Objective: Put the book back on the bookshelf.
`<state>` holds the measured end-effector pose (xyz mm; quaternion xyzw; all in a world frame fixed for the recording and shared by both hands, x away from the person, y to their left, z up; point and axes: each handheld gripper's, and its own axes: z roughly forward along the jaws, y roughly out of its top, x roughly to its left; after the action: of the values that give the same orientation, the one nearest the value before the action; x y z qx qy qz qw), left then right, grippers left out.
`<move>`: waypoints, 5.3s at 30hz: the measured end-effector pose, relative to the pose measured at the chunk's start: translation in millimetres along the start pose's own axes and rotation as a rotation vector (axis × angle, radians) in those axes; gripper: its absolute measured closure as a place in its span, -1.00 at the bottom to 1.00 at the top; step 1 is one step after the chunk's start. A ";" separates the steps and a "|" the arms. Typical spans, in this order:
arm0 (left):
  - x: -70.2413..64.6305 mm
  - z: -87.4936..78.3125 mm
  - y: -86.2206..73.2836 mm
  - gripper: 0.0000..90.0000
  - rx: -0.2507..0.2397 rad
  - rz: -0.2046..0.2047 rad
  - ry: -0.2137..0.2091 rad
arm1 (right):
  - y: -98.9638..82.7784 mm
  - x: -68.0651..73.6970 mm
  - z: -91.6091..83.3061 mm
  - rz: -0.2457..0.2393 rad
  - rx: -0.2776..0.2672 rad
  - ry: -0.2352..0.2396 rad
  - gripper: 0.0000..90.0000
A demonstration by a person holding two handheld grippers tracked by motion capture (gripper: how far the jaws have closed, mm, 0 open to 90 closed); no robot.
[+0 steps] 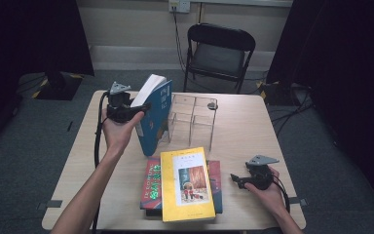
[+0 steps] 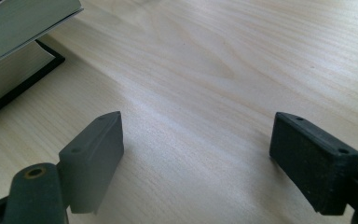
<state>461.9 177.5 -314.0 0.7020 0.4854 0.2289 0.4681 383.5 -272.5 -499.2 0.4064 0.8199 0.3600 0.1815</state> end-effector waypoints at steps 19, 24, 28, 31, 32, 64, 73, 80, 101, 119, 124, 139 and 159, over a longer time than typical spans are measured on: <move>-2.7 15.5 58.7 0.19 0.338 -0.024 0.043 | 0.5 0.2 0.6 0.002 -0.002 -0.001 -0.61; -2.5 29.7 71.1 0.19 0.463 -0.041 0.063 | 0.4 0.2 0.6 0.002 -0.002 -0.001 -0.61; -3.1 44.9 82.4 0.19 0.620 -0.050 0.070 | 0.4 0.2 0.6 0.002 -0.002 -0.001 -0.61; -3.4 52.5 86.0 0.20 0.683 -0.047 0.086 | 0.4 0.3 0.6 0.004 -0.002 -0.001 -0.61; -3.4 54.3 85.7 0.20 0.691 -0.059 0.087 | 0.4 0.2 0.6 0.004 -0.002 -0.001 -0.61; -18.2 76.9 81.4 0.37 0.812 0.001 0.090 | 0.5 -0.4 0.6 0.003 -0.003 0.003 -0.61; -12.1 78.0 84.5 0.37 0.765 -0.059 0.110 | 0.6 -0.5 0.7 0.004 -0.003 0.003 -0.60; -12.8 79.7 90.8 0.37 0.728 -0.070 0.116 | 0.8 -0.6 0.8 0.004 -0.002 0.003 -0.61; -2.3 92.8 83.2 0.36 0.681 -0.109 0.135 | 0.7 -0.6 0.9 0.002 -0.003 0.003 -0.61; 7.8 72.3 73.6 0.21 0.570 -0.115 0.133 | 0.4 -0.1 0.3 0.001 -0.001 0.006 -0.60; 6.2 66.3 73.3 0.17 0.545 -0.087 0.117 | 0.4 -0.1 0.4 0.001 -0.001 0.006 -0.60; -0.3 39.2 44.3 0.09 0.346 0.012 0.086 | 0.4 -0.2 0.5 -0.001 -0.002 0.005 -0.60; 7.0 22.0 -17.0 0.07 0.098 0.047 -0.029 | 0.7 -0.3 0.8 -0.003 -0.003 0.005 -0.61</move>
<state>474.1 175.8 -340.0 0.7385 0.4728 0.2057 0.4346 384.5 -272.1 -499.2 0.4042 0.8204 0.3619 0.1807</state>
